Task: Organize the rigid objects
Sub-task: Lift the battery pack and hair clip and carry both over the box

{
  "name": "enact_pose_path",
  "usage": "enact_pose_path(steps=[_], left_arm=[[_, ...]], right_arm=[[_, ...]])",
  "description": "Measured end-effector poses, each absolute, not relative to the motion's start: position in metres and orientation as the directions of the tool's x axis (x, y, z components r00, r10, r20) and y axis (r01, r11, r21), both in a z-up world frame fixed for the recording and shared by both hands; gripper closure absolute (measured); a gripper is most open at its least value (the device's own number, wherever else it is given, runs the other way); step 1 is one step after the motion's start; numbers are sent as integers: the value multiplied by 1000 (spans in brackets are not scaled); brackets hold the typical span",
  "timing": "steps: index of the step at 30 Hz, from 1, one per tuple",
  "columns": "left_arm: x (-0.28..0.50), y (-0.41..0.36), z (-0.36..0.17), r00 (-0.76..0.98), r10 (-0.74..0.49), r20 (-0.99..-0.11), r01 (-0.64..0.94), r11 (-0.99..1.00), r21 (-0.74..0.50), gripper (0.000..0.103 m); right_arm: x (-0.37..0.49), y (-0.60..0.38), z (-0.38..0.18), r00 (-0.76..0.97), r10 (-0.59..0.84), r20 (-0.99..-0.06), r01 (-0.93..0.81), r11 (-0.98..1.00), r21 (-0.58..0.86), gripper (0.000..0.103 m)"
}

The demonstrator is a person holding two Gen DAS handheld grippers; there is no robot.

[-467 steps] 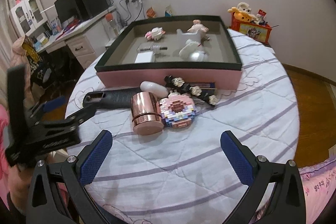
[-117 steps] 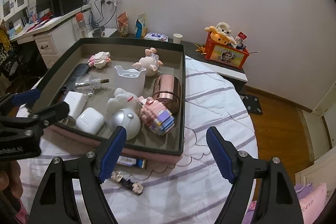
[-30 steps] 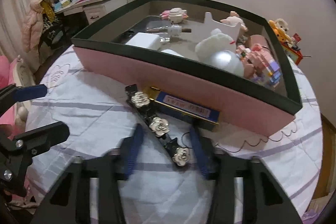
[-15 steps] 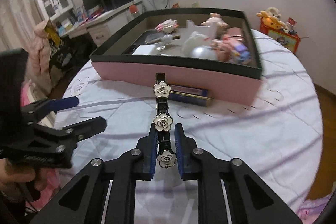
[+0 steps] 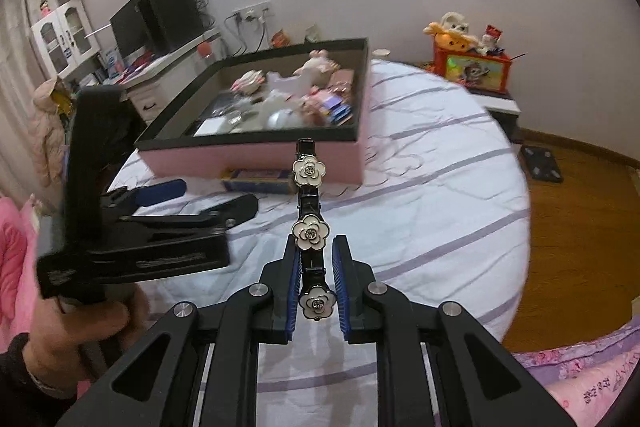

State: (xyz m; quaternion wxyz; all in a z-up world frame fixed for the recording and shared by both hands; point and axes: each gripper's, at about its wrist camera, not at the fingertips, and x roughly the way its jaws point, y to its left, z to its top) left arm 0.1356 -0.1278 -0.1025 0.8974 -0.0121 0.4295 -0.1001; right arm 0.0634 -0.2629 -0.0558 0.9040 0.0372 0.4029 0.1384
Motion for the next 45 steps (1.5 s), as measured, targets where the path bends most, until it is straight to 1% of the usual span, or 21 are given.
enact_pose_path(steps=[4, 13, 15, 16, 17, 23, 28, 31, 36, 41, 45], left_arm=[[152, -143, -116, 585, -159, -795, 139, 986, -94, 0], [163, -154, -120, 601, -77, -796, 49, 997, -59, 0], [162, -151, -120, 607, -74, -792, 30, 997, -70, 4], [162, -150, -119, 610, -61, -790, 20, 998, -61, 10], [160, -147, -119, 614, -59, -787, 13, 998, -64, 19], [149, -132, -117, 616, -145, -774, 62, 989, -135, 20], [127, -116, -111, 615, -182, -767, 89, 983, -162, 20], [111, -98, -100, 625, -184, -759, 92, 982, -162, 20], [102, -58, -65, 674, -173, -718, 71, 983, -170, 20], [125, -28, -30, 728, -149, -669, 62, 986, -153, 20], [165, -10, -11, 751, -137, -646, 61, 988, -139, 20]], right_arm=[[65, -273, -50, 653, 278, -705, -210, 960, 183, 87], [72, -281, -55, 652, 280, -704, -198, 960, 198, 87], [71, -281, -55, 652, 281, -704, -198, 960, 200, 87], [71, -281, -55, 652, 281, -705, -197, 960, 200, 87], [71, -281, -55, 652, 280, -705, -196, 960, 200, 87], [69, -279, -54, 652, 282, -704, -199, 959, 200, 87], [66, -273, -50, 654, 286, -701, -210, 958, 196, 87], [66, -266, -46, 654, 297, -696, -224, 955, 196, 87], [78, -245, -33, 655, 321, -684, -269, 945, 187, 87], [107, -216, -11, 657, 358, -664, -327, 928, 177, 87], [145, -194, 0, 639, 396, -660, -355, 912, 203, 87]])
